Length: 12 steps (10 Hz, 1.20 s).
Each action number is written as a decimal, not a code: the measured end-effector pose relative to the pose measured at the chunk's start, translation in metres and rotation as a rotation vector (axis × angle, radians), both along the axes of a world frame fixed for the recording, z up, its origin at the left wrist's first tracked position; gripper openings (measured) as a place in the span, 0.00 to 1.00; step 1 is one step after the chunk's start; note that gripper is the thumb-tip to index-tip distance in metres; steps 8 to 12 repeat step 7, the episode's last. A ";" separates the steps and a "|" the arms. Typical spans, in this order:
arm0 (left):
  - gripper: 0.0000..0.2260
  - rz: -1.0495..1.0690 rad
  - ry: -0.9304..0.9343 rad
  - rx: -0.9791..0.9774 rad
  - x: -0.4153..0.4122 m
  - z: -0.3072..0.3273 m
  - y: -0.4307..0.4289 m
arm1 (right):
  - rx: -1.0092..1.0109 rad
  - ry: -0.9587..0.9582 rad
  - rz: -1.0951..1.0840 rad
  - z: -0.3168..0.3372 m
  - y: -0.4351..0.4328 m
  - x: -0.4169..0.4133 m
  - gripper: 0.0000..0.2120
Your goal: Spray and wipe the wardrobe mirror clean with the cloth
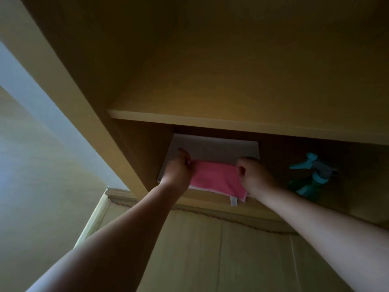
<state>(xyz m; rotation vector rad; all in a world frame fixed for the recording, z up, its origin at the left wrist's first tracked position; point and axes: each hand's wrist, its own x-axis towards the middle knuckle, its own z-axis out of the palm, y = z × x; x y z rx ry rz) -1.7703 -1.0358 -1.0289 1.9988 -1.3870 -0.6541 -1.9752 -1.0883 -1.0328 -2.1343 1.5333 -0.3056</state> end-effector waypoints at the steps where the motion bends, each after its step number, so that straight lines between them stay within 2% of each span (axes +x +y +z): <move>1: 0.05 0.023 -0.034 -0.024 0.005 -0.007 -0.013 | -0.041 0.042 0.050 -0.003 -0.014 0.015 0.13; 2: 0.06 0.026 -0.018 -0.027 0.011 -0.016 -0.019 | -0.063 0.171 0.156 -0.009 -0.026 0.026 0.17; 3: 0.12 -0.045 -0.094 0.051 0.014 -0.033 -0.024 | 0.032 0.324 0.215 -0.019 -0.029 0.030 0.19; 4: 0.18 -0.126 -0.175 0.158 0.011 -0.049 -0.020 | 0.114 0.384 0.230 -0.028 -0.023 0.029 0.24; 5: 0.19 -0.208 -0.179 0.174 0.006 -0.060 -0.013 | 0.138 0.406 0.276 -0.033 -0.017 0.026 0.27; 7: 0.20 -0.188 -0.182 0.141 -0.001 -0.047 0.002 | 0.096 0.251 0.244 -0.026 0.000 0.018 0.28; 12: 0.20 -0.188 -0.182 0.141 -0.001 -0.047 0.002 | 0.096 0.251 0.244 -0.026 0.000 0.018 0.28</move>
